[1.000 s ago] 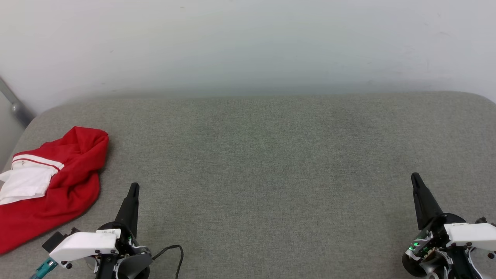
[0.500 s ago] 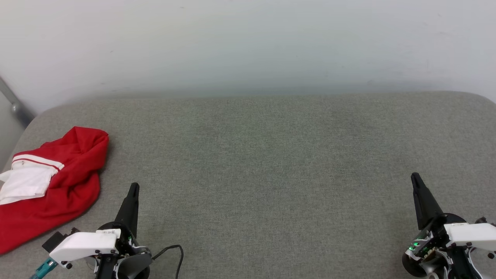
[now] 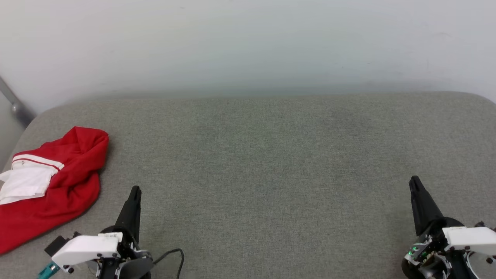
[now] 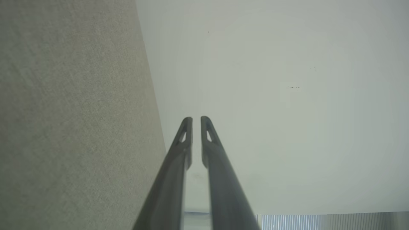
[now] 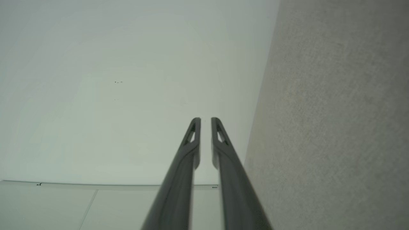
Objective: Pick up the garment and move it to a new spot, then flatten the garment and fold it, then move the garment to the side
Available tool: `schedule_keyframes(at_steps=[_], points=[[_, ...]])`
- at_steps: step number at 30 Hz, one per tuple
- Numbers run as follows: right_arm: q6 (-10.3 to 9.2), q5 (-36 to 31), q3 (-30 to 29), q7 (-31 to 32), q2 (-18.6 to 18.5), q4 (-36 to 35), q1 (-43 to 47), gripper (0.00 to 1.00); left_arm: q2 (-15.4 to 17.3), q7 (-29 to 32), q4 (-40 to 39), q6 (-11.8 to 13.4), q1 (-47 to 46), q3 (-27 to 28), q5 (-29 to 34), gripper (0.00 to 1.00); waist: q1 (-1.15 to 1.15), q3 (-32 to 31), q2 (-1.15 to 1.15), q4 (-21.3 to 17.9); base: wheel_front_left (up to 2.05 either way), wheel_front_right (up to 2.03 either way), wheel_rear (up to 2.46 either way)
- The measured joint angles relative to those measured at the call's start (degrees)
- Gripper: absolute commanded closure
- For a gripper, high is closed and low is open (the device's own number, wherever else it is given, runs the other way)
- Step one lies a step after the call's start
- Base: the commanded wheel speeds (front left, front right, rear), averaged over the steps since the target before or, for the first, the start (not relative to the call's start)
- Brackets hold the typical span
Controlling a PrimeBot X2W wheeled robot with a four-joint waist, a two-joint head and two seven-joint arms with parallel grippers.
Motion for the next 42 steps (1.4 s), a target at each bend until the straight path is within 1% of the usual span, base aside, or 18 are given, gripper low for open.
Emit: schedule_keyframes(at_steps=[4,12,16,22,28,42], points=[[-0.02,-0.04,0.09,-0.3,0.04,0.94,1.55,0.0,-0.1,-0.31,1.11,0.05,1.32,-0.74,0.0,0.0,0.0,0.01,0.0,-0.01,0.0,0.0,0.0],[-0.02,-2.04,1.29,-2.29,-0.07,-1.27,2.03,0.0,-0.13,-2.77,-0.09,0.07,1.23,-3.43,1.23,0.0,0.0,0.04,0.0,-0.05,0.0,0.0,0.0],[-0.02,-4.81,2.09,-3.6,-0.59,-2.05,2.58,0.0,-0.13,-3.82,-1.07,0.07,1.18,-3.91,3.92,0.0,0.0,0.03,0.0,-0.06,0.0,0.0,0.0],[-0.02,-11.54,2.55,-5.25,-1.12,-3.2,2.68,0.0,-0.11,-5.36,-2.66,0.07,1.16,-4.19,9.55,0.0,0.0,0.0,0.0,-0.03,0.0,0.0,0.0],[-0.02,-20.25,2.56,-6.27,-1.04,-5.28,3.07,0.0,-0.1,-6.78,-4.19,0.27,1.13,-4.81,18.16,0.0,0.0,-0.01,0.0,0.01,0.0,0.0,0.0],[-0.01,-41.21,4.43,-5.63,-1.37,-9.78,3.81,0.0,0.04,-9.7,-5.54,2.81,0.73,-9.46,40.85,0.0,0.0,0.11,0.0,-0.1,0.0,0.0,0.0]])
